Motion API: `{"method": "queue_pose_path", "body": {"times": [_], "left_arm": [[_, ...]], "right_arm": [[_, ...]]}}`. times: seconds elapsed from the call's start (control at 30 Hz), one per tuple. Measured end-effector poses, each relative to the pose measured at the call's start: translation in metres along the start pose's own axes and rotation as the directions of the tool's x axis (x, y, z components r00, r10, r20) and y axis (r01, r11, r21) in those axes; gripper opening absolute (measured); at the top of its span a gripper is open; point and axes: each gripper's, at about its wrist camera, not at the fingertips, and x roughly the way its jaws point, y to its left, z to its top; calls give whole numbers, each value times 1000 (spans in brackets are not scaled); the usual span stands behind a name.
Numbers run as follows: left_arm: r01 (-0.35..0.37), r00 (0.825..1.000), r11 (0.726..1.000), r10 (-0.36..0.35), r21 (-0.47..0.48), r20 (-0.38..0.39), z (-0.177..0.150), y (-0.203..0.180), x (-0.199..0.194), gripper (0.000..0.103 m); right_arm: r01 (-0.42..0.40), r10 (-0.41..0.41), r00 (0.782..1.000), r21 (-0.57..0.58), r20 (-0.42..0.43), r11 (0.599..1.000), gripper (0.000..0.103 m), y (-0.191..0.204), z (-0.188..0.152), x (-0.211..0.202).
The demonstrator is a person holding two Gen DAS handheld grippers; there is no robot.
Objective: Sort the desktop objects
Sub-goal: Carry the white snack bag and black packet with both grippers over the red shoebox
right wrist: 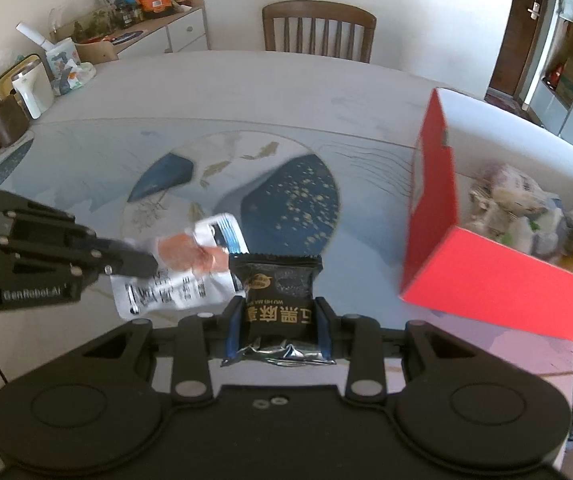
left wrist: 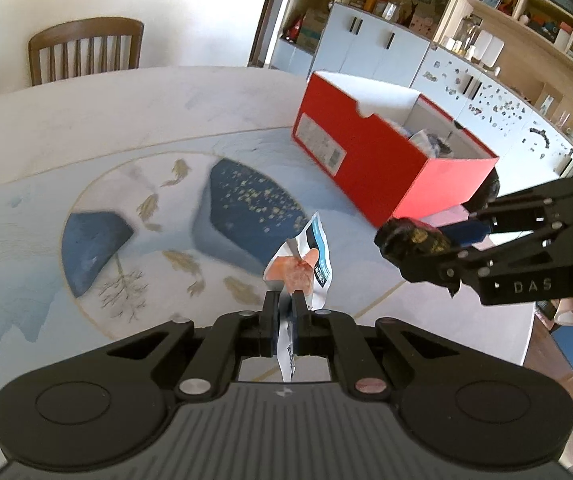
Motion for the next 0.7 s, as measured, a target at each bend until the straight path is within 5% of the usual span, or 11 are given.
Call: {"method": "queue_pose_path", "body": {"times": [0.7], "left_arm": [[59,996,991,-67,118,63,58,-77,4,5]], "right_arm": [[89,-97,992,95,76,991,35,-74,-14,-64]]}}
